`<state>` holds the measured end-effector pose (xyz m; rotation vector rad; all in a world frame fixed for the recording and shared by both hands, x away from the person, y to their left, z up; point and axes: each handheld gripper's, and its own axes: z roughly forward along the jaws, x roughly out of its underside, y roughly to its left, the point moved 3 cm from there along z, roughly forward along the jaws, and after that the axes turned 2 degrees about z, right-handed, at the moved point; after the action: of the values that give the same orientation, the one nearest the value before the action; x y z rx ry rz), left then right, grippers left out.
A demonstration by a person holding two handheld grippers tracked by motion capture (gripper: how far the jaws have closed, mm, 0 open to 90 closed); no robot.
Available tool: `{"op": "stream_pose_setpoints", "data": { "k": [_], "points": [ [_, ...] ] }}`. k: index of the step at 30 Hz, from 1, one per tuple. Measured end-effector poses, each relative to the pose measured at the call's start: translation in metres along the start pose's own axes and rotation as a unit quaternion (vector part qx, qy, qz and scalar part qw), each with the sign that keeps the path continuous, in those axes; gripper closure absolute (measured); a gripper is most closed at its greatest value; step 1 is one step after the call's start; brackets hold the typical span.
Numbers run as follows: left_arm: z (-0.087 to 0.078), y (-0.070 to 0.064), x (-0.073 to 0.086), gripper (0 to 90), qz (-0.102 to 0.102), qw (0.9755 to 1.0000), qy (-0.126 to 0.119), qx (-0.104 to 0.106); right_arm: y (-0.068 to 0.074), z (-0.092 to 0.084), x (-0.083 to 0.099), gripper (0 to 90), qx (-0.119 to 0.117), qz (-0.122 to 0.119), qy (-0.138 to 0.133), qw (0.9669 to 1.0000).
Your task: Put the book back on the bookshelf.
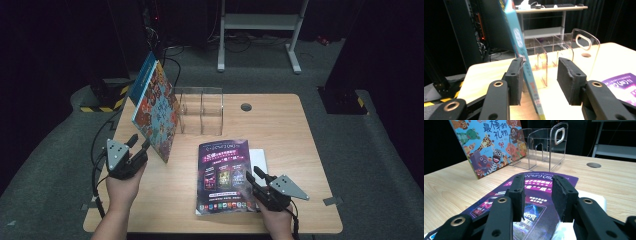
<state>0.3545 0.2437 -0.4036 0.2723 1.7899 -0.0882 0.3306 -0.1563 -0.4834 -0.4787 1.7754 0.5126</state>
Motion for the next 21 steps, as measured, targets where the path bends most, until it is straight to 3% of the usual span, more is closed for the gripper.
{"op": "stream_pose_setpoints", "data": {
  "k": [12, 21],
  "points": [
    [0.006, -0.017, 0.027, 49.1, 0.012, 0.9984, 0.044, 0.034, 0.001, 0.001, 0.001, 62.9, -0.002, -0.002, 0.004, 1.0000],
    [0.017, -0.040, 0.051, 44.0, 0.025, 0.9937, 0.083, 0.071, 0.001, 0.001, 0.002, 62.8, 0.000, -0.003, 0.008, 1.0000]
  ]
}}
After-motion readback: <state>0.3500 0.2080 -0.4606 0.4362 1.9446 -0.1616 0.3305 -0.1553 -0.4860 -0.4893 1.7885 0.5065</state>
